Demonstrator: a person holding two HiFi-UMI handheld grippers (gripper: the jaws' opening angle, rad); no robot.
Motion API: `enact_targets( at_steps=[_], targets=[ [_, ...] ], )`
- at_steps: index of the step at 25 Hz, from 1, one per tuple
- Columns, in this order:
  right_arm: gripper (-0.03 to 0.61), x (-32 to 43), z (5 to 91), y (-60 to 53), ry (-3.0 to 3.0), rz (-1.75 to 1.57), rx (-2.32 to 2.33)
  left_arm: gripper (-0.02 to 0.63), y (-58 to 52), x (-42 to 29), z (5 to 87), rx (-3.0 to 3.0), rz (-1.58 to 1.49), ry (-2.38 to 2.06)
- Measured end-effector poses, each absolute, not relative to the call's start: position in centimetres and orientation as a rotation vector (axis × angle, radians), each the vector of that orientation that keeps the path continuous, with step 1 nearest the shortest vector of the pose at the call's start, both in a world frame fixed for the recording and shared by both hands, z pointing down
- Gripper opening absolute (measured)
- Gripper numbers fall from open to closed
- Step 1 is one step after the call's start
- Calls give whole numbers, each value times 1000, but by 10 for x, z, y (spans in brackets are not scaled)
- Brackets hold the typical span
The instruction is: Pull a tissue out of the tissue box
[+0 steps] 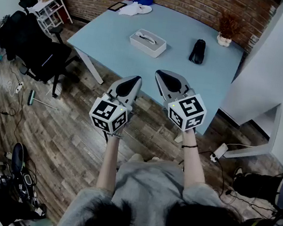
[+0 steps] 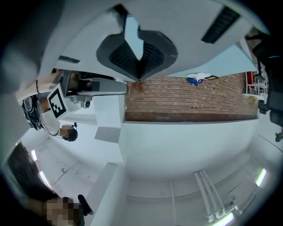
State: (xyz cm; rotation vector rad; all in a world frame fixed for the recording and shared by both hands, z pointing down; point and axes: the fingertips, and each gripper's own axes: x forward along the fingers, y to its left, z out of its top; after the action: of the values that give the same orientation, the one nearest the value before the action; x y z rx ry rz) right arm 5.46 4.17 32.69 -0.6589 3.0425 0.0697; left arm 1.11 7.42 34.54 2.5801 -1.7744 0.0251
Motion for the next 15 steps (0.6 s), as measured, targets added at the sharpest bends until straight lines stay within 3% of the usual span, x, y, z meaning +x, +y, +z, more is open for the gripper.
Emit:
enact_targets(
  at_steps=[15],
  targets=[
    [0,64,336,5,3053,27,-631,3,34,16,357,2554,26,-1756]
  ],
)
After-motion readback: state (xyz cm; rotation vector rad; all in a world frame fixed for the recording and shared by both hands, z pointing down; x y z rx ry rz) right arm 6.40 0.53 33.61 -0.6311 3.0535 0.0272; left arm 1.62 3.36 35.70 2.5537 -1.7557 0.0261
